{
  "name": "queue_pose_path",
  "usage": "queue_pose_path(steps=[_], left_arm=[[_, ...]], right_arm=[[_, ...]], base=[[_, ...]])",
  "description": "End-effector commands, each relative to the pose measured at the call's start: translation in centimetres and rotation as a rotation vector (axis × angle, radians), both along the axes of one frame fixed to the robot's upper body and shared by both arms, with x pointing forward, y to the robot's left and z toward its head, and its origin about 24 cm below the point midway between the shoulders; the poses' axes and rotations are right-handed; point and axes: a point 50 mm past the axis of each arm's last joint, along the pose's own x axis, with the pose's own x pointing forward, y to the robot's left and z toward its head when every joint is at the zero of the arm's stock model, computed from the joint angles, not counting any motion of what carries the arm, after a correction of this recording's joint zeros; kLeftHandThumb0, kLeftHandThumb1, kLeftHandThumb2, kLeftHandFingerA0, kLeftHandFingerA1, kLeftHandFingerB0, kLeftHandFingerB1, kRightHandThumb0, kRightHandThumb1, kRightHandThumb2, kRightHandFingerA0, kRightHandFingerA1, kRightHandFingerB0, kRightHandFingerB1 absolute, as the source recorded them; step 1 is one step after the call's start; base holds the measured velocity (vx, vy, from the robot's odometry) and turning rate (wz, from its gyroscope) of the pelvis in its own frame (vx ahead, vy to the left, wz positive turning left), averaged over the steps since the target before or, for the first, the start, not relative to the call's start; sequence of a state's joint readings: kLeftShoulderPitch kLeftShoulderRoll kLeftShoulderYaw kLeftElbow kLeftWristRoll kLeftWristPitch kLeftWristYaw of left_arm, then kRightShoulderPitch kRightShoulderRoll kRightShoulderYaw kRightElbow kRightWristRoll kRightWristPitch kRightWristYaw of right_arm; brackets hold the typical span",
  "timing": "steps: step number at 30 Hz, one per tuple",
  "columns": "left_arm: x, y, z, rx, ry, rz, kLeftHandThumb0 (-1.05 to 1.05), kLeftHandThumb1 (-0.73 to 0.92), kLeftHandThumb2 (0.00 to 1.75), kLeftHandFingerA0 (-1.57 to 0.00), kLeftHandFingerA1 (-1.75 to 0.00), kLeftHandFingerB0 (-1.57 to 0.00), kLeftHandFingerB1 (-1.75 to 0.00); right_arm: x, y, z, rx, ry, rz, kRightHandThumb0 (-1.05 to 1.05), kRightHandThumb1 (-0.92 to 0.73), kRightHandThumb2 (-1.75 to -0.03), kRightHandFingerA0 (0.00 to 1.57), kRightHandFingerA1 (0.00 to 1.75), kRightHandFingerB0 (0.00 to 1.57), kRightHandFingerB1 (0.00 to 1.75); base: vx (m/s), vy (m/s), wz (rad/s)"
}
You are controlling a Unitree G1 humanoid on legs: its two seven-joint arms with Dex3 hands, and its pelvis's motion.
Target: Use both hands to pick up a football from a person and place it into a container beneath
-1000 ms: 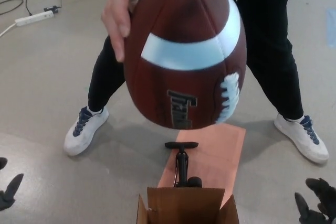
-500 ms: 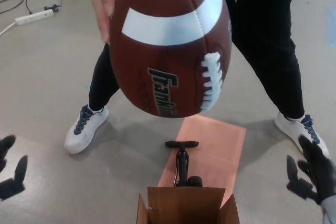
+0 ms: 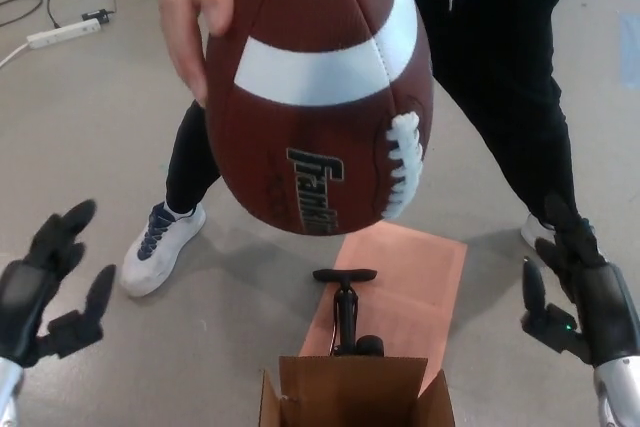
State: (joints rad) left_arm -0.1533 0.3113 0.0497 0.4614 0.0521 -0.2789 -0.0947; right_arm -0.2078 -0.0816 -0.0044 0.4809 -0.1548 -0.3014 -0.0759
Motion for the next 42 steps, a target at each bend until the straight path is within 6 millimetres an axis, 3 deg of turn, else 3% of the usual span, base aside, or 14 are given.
queue_pose_path(steps=[1, 2, 4, 5, 9, 10, 17, 21, 22, 23, 26, 30, 35, 42], left_arm=[[-8.1, -8.0, 15.3, -0.264, -0.733, -0.445, -0.85, 0.74, 1.08, -0.10, -0.36, -0.04, -0.35], [-8.4, -8.5, 15.4, -0.265, -0.745, -0.451, -0.88, 0.92, 0.69, -0.17, -0.26, -0.08, -0.28], [-8.7, -8.8, 15.6, -0.254, -0.754, -0.467, -0.86, 0.74, 1.10, -0.12, -0.33, -0.02, -0.29], [-8.8, -9.1, 15.8, -0.250, -0.768, -0.474, -0.86, 0.75, 1.10, -0.12, -0.34, -0.02, -0.29], [-9.1, -9.5, 16.1, -0.253, -0.784, -0.476, -0.85, 0.75, 1.10, -0.12, -0.35, -0.02, -0.30], [-9.1, -9.6, 16.2, -0.254, -0.786, -0.480, -0.86, 0.92, 0.69, -0.16, -0.25, -0.06, -0.26], [-9.8, -10.0, 16.7, -0.259, -0.789, -0.514, -0.84, 0.91, 0.68, -0.14, -0.25, -0.07, -0.27], [-10.0, -10.3, 16.8, -0.251, -0.800, -0.520, -0.85, 0.91, 0.68, -0.14, -0.25, -0.06, -0.27], [-10.0, -10.5, 17.0, -0.240, -0.811, -0.527, -0.85, 0.92, 0.69, -0.14, -0.25, -0.05, -0.26], [-10.1, -10.8, 17.1, -0.239, -0.813, -0.545, -0.81, 0.74, 1.08, -0.08, -0.29, -0.02, -0.27], [-10.2, -11.2, 17.2, -0.249, -0.809, -0.572, -0.79, 0.73, 1.08, -0.07, -0.30, -0.01, -0.28], [-10.3, -12.3, 17.8, -0.259, -0.821, -0.623, -0.83, 0.91, 0.69, -0.14, -0.25, -0.07, -0.23], [-10.7, -13.7, 18.4, -0.237, -0.839, -0.641, -0.87, 0.92, 0.69, -0.19, -0.27, -0.08, -0.26], [-11.2, -14.6, 18.5, -0.220, -0.819, -0.649, -0.87, 0.75, 1.07, -0.10, -0.33, -0.05, -0.29]], right_arm=[[-8.8, 4.9, 16.4, 0.098, -0.916, 0.343, -0.83, -0.92, -0.78, 0.09, 0.29, 0.00, 0.00], [-9.0, 5.3, 16.6, 0.085, -0.912, 0.351, -0.86, -0.92, -0.78, 0.09, 0.30, 0.00, 0.00], [-9.1, 5.7, 16.6, 0.077, -0.908, 0.357, -0.86, -0.92, -0.74, 0.11, 0.30, 0.00, 0.01], [-9.1, 6.0, 16.6, 0.078, -0.910, 0.360, -0.86, -0.79, -1.14, 0.09, 0.32, 0.00, 0.12], [-9.1, 6.3, 16.8, 0.067, -0.909, 0.380, -0.85, -0.92, -0.77, 0.09, 0.28, 0.00, 0.02], [-9.0, 6.4, 16.9, 0.067, -0.906, 0.389, -1.00, -0.87, -1.19, 0.11, 0.22, 0.00, 0.07], [-9.3, 7.2, 17.5, 0.047, -0.914, 0.416, -1.02, -0.90, -1.21, 0.10, 0.20, 0.00, 0.04], [-9.5, 7.5, 17.7, 0.051, -0.908, 0.434, -1.03, -0.91, -1.21, 0.10, 0.21, 0.00, 0.04], [-9.6, 7.8, 17.8, 0.040, -0.899, 0.450, -0.89, -0.92, -0.82, 0.08, 0.24, 0.00, 0.00], [-9.6, 8.1, 17.9, 0.039, -0.898, 0.468, -1.00, -0.88, -1.22, 0.14, 0.19, 0.00, 0.07], [-9.7, 8.5, 18.0, 0.051, -0.897, 0.490, -0.91, -0.92, -0.81, 0.09, 0.24, 0.00, 0.00], [-9.9, 9.1, 18.3, 0.078, -0.890, 0.525, -1.01, -0.88, -1.21, 0.14, 0.16, 0.00, 0.06], [-10.3, 9.8, 18.5, 0.097, -0.873, 0.555, -0.89, -0.92, -0.80, 0.15, 0.27, 0.00, 0.12], [-10.1, 10.8, 18.3, 0.106, -0.883, 0.577, -0.94, -0.77, -0.97, 0.08, 0.20, 0.00, 0.10]], base=[[0.00, 0.000, 0.00], [0.00, 0.000, 0.00], [0.00, 0.000, 0.00], [0.00, 0.000, 0.00], [0.00, 0.000, 0.00], [0.00, 0.000, 0.00], [0.00, 0.000, 0.00], [0.00, 0.000, 0.00], [0.00, 0.000, 0.00], [0.00, 0.000, 0.00], [0.00, 0.000, 0.00], [0.00, 0.000, 0.00], [0.00, 0.000, 0.00], [0.00, 0.000, 0.00]])
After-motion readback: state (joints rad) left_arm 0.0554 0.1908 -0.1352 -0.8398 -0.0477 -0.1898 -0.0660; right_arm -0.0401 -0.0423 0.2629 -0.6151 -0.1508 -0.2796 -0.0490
